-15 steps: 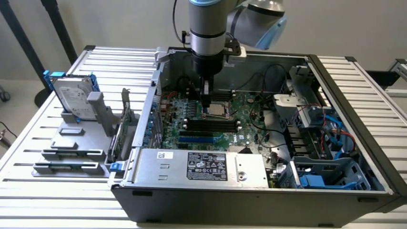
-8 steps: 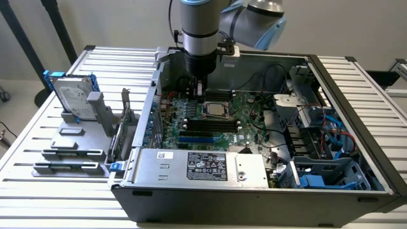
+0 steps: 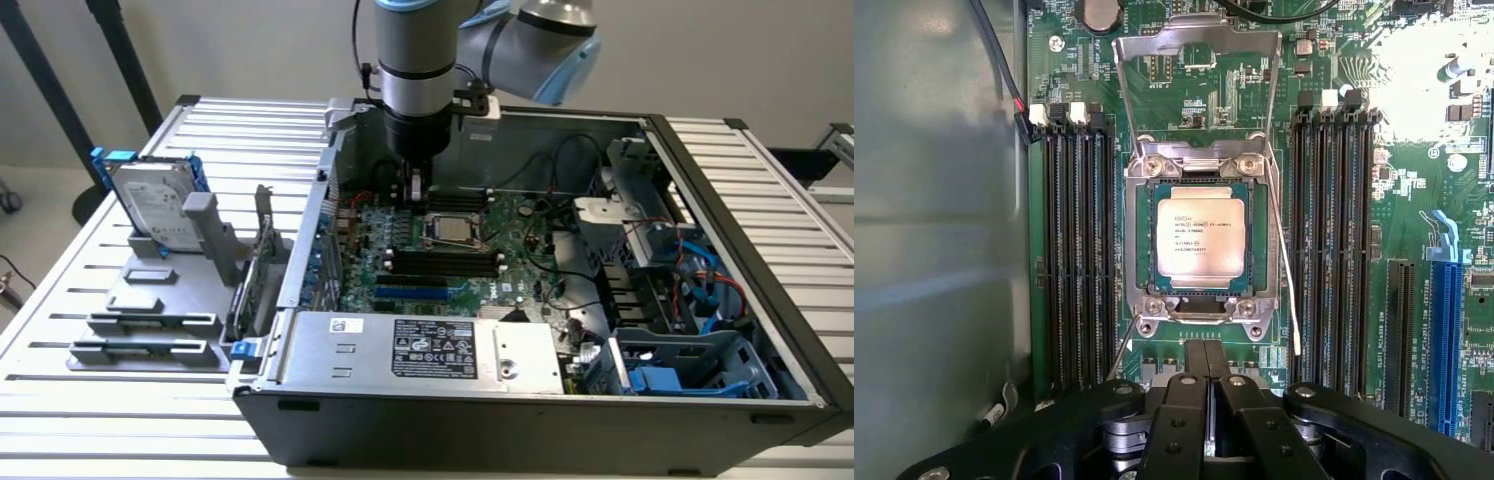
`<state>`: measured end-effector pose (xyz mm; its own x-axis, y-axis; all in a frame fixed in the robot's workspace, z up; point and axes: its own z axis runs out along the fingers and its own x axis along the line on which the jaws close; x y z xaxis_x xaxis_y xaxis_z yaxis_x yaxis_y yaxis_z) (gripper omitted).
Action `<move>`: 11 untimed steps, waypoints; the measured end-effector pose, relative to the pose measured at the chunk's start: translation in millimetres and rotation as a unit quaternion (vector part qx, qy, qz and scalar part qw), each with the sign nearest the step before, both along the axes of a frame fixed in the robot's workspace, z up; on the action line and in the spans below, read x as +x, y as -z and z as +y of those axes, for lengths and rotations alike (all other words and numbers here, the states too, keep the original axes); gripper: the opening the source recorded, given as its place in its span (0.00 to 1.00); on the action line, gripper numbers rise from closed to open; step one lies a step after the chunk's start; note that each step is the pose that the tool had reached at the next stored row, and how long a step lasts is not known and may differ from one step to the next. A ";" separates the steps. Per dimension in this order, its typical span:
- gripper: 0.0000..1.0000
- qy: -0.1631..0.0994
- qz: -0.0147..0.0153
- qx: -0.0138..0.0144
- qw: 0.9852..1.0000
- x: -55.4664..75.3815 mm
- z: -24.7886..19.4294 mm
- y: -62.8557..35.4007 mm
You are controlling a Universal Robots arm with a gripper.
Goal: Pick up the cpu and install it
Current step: 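Close the cpu cover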
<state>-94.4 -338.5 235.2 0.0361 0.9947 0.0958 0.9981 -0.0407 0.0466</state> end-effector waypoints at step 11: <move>0.11 0.000 0.000 0.000 1.000 0.0 0.0 0.0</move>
